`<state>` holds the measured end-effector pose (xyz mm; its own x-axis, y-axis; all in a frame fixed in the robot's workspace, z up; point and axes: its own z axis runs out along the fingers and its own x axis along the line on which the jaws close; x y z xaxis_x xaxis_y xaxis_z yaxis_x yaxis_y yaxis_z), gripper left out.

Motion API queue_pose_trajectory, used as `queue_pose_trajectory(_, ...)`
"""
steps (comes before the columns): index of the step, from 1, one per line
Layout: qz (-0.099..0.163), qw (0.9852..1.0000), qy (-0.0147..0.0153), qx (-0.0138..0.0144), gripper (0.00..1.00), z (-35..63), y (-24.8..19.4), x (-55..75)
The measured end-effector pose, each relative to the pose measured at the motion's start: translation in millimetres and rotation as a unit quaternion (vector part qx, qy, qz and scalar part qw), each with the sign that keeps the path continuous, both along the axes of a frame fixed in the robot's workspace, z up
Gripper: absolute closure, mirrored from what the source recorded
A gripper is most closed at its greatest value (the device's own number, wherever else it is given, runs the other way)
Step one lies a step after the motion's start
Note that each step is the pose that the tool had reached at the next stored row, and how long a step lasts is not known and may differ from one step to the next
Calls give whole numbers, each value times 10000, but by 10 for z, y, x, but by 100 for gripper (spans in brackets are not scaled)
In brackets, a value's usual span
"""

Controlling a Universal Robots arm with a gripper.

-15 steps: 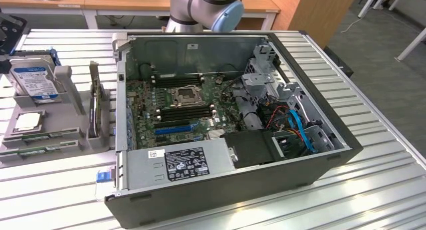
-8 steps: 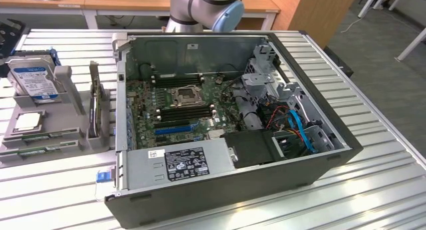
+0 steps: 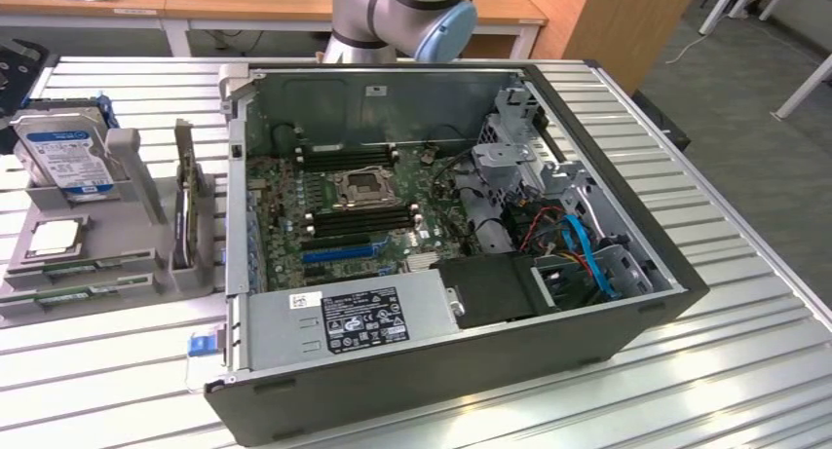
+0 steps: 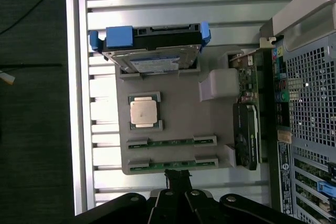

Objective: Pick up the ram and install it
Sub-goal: 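Reach for the ram, then pick up the ram and move it above insertion slot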

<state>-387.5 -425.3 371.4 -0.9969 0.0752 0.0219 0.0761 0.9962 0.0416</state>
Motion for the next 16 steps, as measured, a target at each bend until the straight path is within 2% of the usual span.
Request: queue_pose_trajectory(16, 0, 10000, 0, 0, 90, 0, -13, 0)
